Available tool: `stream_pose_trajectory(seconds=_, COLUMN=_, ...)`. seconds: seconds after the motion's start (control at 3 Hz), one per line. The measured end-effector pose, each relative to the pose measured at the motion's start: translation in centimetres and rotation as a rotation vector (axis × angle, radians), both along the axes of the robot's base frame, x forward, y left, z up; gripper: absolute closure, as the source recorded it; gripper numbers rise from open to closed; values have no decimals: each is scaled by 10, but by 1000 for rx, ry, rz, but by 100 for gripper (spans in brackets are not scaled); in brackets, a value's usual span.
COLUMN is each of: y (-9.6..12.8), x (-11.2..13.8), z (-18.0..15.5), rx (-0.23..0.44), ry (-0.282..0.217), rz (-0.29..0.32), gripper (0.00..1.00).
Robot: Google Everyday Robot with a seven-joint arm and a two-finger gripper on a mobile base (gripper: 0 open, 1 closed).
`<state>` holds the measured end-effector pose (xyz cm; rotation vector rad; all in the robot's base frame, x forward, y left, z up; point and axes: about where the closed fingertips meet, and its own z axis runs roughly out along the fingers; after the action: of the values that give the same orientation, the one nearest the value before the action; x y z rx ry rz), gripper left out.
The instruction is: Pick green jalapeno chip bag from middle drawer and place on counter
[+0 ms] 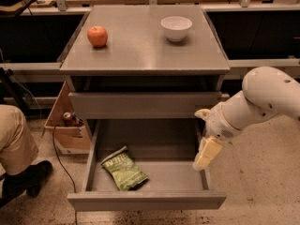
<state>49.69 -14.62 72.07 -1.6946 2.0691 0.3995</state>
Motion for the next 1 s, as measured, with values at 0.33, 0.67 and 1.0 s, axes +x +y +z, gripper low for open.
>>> stream_pose_trajectory(seconds=0.33, y=16, x=16, z=-30, rx=66, ry=14, rz=-6, gripper=0)
stream_pose_trajectory(seconds=0.67, y=35, x=36, z=-63, rx=129, ry=22, rz=-16, gripper=0)
stream_pose_trajectory(seconds=1.0, y=57, x=56, z=-98, rx=201, ry=39, rz=-32, gripper=0)
